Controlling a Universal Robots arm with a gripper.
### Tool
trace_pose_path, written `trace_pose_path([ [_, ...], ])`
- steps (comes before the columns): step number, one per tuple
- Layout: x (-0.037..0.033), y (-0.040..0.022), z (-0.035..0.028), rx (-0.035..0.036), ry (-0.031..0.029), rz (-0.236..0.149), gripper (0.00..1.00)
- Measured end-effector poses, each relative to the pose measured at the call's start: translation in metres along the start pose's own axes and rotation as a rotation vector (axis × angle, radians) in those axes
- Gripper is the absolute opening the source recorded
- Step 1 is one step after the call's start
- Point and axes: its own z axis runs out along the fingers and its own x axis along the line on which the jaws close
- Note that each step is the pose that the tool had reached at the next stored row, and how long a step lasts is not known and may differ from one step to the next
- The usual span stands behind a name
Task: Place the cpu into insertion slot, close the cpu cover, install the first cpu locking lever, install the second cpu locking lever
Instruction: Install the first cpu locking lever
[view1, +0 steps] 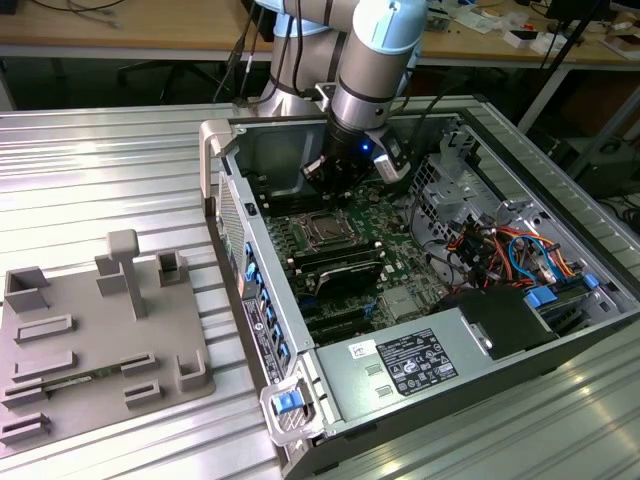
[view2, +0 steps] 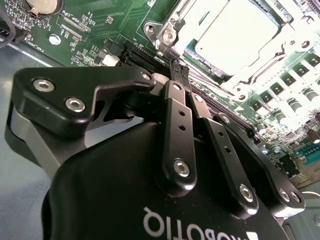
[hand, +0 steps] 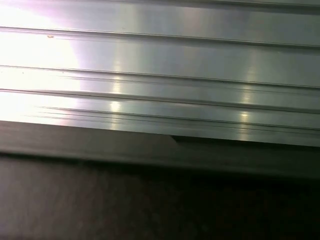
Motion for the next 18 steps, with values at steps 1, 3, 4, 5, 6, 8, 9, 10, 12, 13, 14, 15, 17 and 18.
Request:
trace_pose_path([
  [1,0.0,0.0,0.0,0.0,0.0001,0.0,0.11],
  [3,0.0,0.0001,0.0,-0.0003,-0.0001,0.0,0.11],
  [4,-0.0001,0.0001,-0.0001,-0.0005,-0.0003,0.0,0.11],
  [5,-0.0001,0.0001,-0.0003,-0.0004,-0.0003,0.0,0.11],
  [6,-0.0001,0.0001,-0.0006,-0.0003,-0.0002,0.0,0.11],
  [8,-0.0001,0.0003,-0.0012,-0.0003,-0.0002,0.0,0.11],
  [9,-0.0001,0.0003,-0.0014,-0.0003,-0.0003,0.0,0.11],
  [10,-0.0001,0.0003,-0.0014,-0.0004,-0.0003,0.0,0.11],
  [12,-0.0001,0.0003,-0.0017,-0.0002,-0.0002,0.0,0.11],
  [13,0.0,0.0003,-0.0022,0.0,0.0,0.0,0.11],
  [14,0.0,0.0003,-0.0025,-0.0002,0.0,0.0,0.11],
  [15,-0.0001,0.0004,-0.0027,-0.0004,-0.0002,0.0,0.11],
  [17,-0.0001,0.0004,-0.0027,-0.0004,-0.0004,0.0,0.11],
  [18,-0.0001,0.0004,-0.0028,-0.0003,-0.0003,0.0,0.11],
])
